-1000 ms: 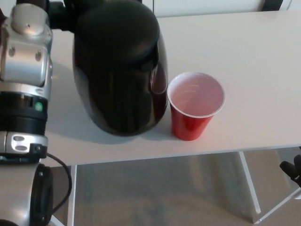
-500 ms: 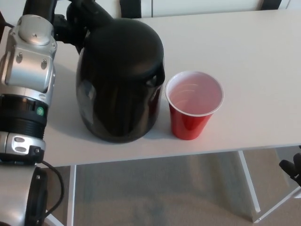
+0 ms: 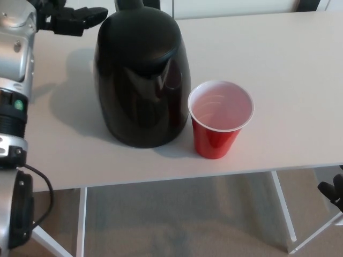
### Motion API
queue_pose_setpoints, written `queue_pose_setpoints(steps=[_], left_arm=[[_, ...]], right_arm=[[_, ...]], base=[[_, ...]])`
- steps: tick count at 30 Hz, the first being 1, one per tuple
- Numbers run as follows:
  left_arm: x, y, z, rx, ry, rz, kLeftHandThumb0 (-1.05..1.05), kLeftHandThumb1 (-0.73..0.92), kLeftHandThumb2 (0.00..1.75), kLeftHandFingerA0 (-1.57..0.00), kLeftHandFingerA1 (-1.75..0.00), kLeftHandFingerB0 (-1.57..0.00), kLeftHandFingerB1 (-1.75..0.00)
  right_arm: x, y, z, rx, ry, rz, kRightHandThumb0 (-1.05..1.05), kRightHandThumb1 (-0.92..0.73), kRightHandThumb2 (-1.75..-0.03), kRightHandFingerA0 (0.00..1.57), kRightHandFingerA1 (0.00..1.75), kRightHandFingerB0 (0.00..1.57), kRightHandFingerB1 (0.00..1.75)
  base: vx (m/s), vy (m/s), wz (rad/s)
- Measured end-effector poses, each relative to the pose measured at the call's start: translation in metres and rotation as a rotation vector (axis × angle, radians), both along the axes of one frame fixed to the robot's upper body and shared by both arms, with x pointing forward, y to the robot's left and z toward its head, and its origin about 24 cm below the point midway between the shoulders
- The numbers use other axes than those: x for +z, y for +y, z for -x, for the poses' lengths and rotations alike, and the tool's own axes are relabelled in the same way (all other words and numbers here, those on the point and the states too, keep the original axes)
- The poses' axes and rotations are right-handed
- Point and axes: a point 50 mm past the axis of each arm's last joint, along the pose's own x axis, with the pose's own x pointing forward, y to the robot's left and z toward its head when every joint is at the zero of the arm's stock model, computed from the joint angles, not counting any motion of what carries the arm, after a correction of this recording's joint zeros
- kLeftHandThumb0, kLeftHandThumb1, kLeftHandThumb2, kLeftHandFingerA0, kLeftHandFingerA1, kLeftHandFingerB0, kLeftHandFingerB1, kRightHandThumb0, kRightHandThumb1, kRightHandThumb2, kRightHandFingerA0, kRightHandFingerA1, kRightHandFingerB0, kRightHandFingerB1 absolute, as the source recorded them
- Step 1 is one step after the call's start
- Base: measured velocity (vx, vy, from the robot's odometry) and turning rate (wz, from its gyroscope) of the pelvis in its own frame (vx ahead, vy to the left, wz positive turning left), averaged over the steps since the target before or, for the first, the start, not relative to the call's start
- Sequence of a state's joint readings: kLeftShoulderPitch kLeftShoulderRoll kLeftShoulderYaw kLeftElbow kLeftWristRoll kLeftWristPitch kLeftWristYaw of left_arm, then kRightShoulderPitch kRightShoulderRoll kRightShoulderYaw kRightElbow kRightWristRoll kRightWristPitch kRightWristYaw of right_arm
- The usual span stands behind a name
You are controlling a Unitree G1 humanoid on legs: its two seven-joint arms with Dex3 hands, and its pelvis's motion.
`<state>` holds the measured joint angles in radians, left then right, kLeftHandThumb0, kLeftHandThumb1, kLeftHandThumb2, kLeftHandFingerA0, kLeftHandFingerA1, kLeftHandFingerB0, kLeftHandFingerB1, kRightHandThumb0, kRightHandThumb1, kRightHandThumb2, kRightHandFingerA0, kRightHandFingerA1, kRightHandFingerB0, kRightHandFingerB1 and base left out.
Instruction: The robot walk towards a table in front and uses its left hand to pick up the pot from the base and pour water to the cup on the right hand side
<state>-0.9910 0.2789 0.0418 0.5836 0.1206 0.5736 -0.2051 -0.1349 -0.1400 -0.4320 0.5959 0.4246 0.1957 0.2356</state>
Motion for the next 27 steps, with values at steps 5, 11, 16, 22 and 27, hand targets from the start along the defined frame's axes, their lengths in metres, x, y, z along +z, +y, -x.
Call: queue_pose_setpoints(steps=[5, 11, 16, 22, 27], left_arm=[[-0.003, 0.0, 0.0, -0.025, 0.018, 0.019, -0.43, 0.32, 0.63, 0.0, -0.04, 0.0, -0.03], [-0.007, 0.006, 0.002, -0.039, 0.037, 0.043, -0.52, 0.35, 0.66, 0.0, -0.03, 0.0, 0.0], [-0.01, 0.026, 0.017, -0.048, 0.019, 0.026, -0.59, 0.38, 0.68, 0.0, 0.0, 0.0, 0.0], [-0.037, 0.073, 0.056, 0.022, 0.037, 0.051, -0.49, 0.32, 0.65, 0.0, -0.11, 0.0, -0.05], [-0.067, 0.126, 0.104, 0.161, 0.067, 0.131, -0.42, 0.32, 0.69, 0.0, -0.18, 0.0, -0.16]], right_arm=[[0.001, 0.0, -0.001, 0.002, 0.001, 0.007, -0.32, -0.43, -0.66, 0.5, 0.83, 0.53, 0.7], [0.001, 0.001, -0.001, 0.003, 0.001, 0.01, -0.34, -0.42, -0.66, 0.46, 0.82, 0.49, 0.71], [0.001, 0.004, -0.001, 0.01, -0.001, 0.01, -0.39, -0.43, -0.65, 0.46, 0.83, 0.46, 0.68], [0.0, 0.003, 0.002, 0.013, 0.005, 0.023, -0.35, -0.45, -0.64, 0.49, 0.83, 0.5, 0.67], [-0.002, 0.003, 0.004, 0.011, 0.013, 0.025, -0.32, -0.44, -0.64, 0.52, 0.84, 0.47, 0.65]], base=[[0.0, 0.0, 0.0], [0.0, 0.0, 0.0], [0.0, 0.0, 0.0], [0.0, 0.0, 0.0], [0.0, 0.0, 0.0]])
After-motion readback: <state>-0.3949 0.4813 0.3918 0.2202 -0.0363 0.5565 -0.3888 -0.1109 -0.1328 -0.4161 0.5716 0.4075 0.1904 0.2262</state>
